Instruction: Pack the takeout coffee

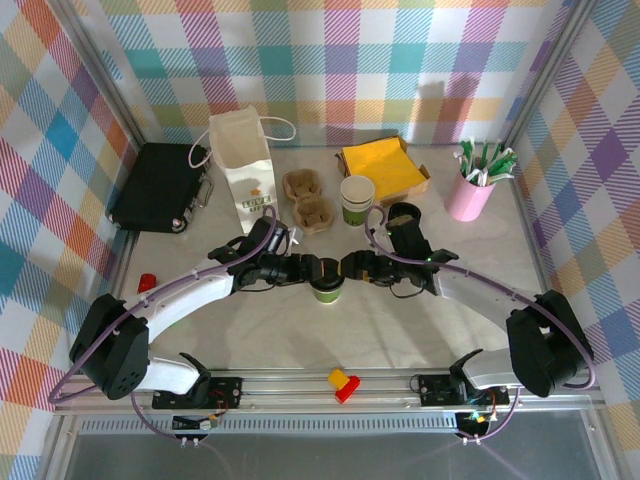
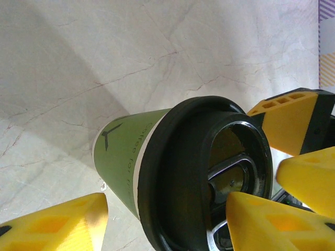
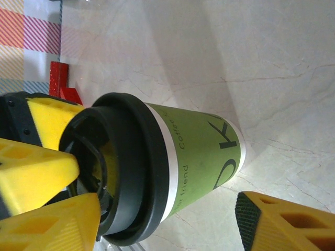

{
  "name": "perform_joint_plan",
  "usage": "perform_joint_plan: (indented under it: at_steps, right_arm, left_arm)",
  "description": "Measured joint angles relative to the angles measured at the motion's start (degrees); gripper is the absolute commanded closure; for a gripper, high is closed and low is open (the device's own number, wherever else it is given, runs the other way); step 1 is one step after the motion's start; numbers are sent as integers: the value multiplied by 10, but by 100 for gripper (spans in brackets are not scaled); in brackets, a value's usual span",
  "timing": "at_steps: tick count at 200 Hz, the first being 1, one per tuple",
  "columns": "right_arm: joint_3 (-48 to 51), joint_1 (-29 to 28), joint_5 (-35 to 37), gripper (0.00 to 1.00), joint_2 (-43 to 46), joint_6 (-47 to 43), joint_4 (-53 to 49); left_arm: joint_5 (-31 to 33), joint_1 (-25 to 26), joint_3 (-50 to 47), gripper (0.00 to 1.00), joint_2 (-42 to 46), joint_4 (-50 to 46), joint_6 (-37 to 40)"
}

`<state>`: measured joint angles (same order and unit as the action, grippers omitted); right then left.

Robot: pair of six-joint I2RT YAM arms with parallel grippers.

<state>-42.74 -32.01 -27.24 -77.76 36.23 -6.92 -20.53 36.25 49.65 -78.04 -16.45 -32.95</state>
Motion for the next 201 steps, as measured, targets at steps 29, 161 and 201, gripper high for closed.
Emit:
perform_joint_plan:
  at_steps: [29,161,201]
  right_arm:
    - [-1,-9,0,30,-5,0,-2]
    - [-22,-17,3,31,-23,-3,-17]
    - [-26,-17,3,31,-30,-3,-20]
  left_arm:
    - [0,0,0,39,0,1,0]
    - [-13,0,0,47,11,-12,24]
    - [-13,0,0,49,10,-16,37]
